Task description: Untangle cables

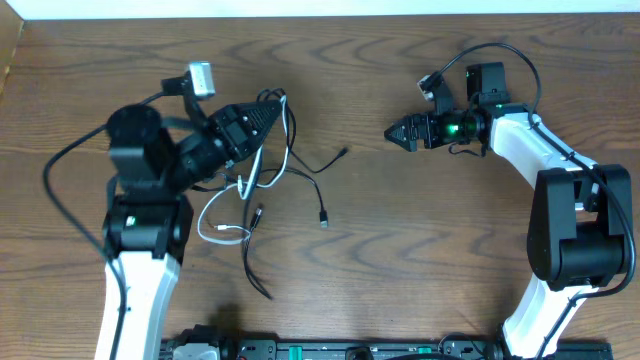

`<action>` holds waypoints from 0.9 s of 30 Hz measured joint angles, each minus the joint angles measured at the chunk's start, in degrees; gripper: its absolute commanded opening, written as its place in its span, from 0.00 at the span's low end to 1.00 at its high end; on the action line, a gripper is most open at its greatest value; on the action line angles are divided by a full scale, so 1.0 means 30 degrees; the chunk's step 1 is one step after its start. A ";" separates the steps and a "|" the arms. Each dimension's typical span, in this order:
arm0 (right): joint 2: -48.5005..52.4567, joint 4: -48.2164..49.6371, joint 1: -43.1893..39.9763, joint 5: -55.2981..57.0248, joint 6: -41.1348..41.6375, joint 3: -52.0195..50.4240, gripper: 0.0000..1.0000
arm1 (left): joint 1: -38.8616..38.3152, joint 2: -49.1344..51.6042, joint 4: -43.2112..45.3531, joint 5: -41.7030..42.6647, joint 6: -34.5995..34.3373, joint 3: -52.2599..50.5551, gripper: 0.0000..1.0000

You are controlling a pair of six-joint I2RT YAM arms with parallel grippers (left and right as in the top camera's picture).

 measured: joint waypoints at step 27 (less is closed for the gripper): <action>0.0000 -0.0503 0.0328 0.4328 0.0809 0.0000 0.95 | -0.1355 0.4459 -0.3628 -0.3949 0.4044 0.0000 0.81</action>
